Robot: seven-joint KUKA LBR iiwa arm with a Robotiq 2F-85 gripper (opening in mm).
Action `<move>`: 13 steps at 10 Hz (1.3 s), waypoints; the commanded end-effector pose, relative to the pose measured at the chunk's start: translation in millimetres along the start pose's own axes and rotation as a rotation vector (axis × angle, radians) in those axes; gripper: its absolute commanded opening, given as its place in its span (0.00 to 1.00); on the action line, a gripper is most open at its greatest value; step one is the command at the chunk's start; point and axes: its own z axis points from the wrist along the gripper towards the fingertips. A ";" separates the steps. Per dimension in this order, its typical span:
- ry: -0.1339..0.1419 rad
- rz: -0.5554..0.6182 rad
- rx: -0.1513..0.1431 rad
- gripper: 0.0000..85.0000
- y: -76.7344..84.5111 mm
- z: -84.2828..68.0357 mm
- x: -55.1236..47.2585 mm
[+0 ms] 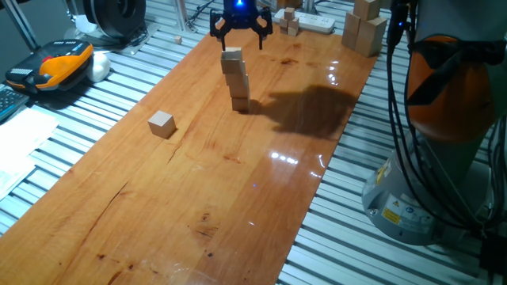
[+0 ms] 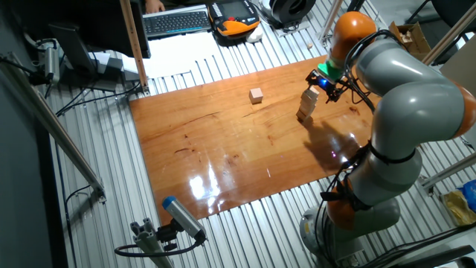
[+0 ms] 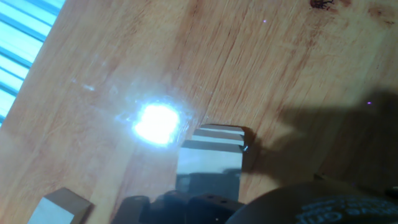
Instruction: Stack the blocks in a vertical line of five
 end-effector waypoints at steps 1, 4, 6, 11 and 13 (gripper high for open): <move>0.000 -0.003 0.000 1.00 -0.7 -0.6 0.1; -0.001 -0.026 -0.004 1.00 -4.8 -5.4 0.5; 0.002 -0.039 -0.009 1.00 -3.7 -9.3 4.2; 0.028 -0.104 -0.048 0.20 0.3 -11.5 12.2; 0.046 -0.115 -0.067 0.00 1.0 -11.2 13.1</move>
